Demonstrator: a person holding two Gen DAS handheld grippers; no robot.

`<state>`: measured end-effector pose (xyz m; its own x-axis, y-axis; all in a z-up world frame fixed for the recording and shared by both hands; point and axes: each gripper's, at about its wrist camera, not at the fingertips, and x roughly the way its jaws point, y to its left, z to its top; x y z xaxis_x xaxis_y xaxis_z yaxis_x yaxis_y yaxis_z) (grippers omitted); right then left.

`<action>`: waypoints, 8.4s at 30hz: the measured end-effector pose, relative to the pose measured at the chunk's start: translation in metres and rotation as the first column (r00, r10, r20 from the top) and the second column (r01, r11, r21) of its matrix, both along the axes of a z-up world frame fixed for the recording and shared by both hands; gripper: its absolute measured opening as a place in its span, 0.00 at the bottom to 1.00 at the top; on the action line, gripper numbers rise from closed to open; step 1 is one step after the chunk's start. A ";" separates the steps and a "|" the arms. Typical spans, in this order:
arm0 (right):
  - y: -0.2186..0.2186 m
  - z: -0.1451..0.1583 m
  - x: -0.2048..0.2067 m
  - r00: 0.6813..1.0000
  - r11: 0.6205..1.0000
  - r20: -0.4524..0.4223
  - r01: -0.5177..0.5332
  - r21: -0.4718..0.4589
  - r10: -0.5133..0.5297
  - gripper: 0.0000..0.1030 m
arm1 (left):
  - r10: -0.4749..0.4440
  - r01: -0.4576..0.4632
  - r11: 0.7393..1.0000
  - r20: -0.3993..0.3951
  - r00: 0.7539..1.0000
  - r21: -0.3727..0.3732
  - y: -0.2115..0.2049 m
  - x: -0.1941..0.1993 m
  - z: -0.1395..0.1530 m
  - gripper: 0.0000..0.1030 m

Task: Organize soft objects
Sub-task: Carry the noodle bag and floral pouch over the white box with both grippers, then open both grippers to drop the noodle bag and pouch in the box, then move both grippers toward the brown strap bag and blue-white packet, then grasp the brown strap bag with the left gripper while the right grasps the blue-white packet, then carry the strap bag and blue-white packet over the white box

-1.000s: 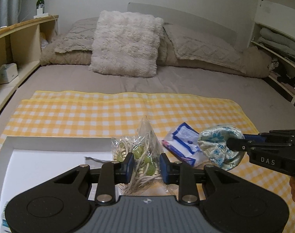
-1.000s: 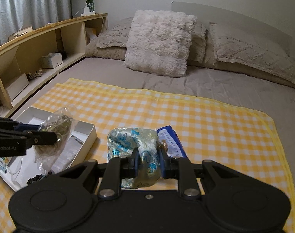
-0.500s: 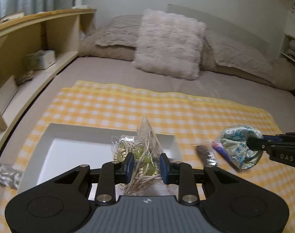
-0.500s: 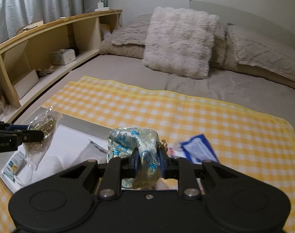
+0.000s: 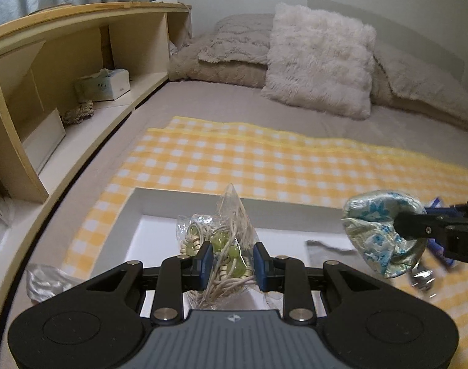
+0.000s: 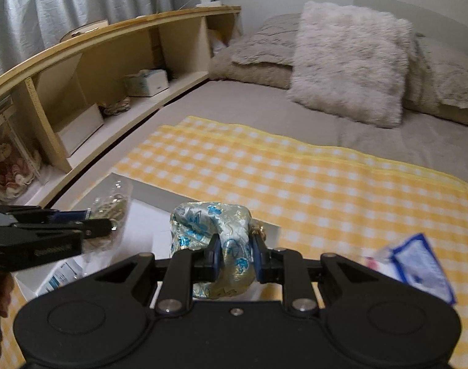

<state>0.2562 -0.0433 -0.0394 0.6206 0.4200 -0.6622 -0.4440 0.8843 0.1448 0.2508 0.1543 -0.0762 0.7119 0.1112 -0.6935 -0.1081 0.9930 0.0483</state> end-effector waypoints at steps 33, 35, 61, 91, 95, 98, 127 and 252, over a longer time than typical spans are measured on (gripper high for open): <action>0.073 -0.076 0.040 0.994 0.994 -0.101 -0.040 -0.105 0.029 0.21 | -0.251 0.257 0.964 -0.096 0.963 0.065 -0.023 0.047 -0.058 0.27; 0.071 -0.075 0.041 0.996 0.993 -0.090 -0.023 -0.115 0.013 0.21 | -0.252 0.259 0.963 -0.095 0.963 0.071 -0.026 0.050 -0.059 0.27; 0.019 -0.026 0.013 0.995 0.999 -0.097 0.008 0.051 -0.003 0.44 | -0.153 0.154 0.988 0.027 0.988 -0.017 -0.003 -0.004 -0.003 0.56; -0.053 0.036 -0.065 0.995 0.999 0.084 0.048 0.004 -0.048 0.97 | -0.033 0.032 0.999 0.075 0.997 0.017 -0.021 -0.078 0.055 1.00; -0.059 0.039 -0.071 0.994 0.999 0.099 0.051 0.008 -0.051 1.00 | -0.017 0.017 1.000 0.078 0.997 -0.002 -0.024 -0.081 0.056 1.00; -0.064 0.039 -0.075 0.992 0.999 0.114 0.054 0.006 -0.054 1.00 | -0.020 0.020 1.000 0.089 0.996 -0.003 -0.030 -0.083 0.057 1.00; -0.199 0.023 -0.064 0.941 0.950 0.147 0.310 -0.018 -0.305 1.00 | -0.200 0.200 0.977 0.010 0.980 -0.072 -0.183 -0.026 0.017 1.00; -0.047 0.018 -0.011 0.979 0.969 -0.088 0.195 0.151 -0.183 0.14 | -0.275 0.276 0.955 -0.028 0.961 0.105 -0.035 -0.059 0.020 0.33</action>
<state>0.2454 -0.0905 -0.0213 0.6517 0.4026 -0.6429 -0.2541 0.9144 0.3151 0.1917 0.1196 -0.0562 0.7165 -0.0137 -0.6974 0.1701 0.9731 0.1556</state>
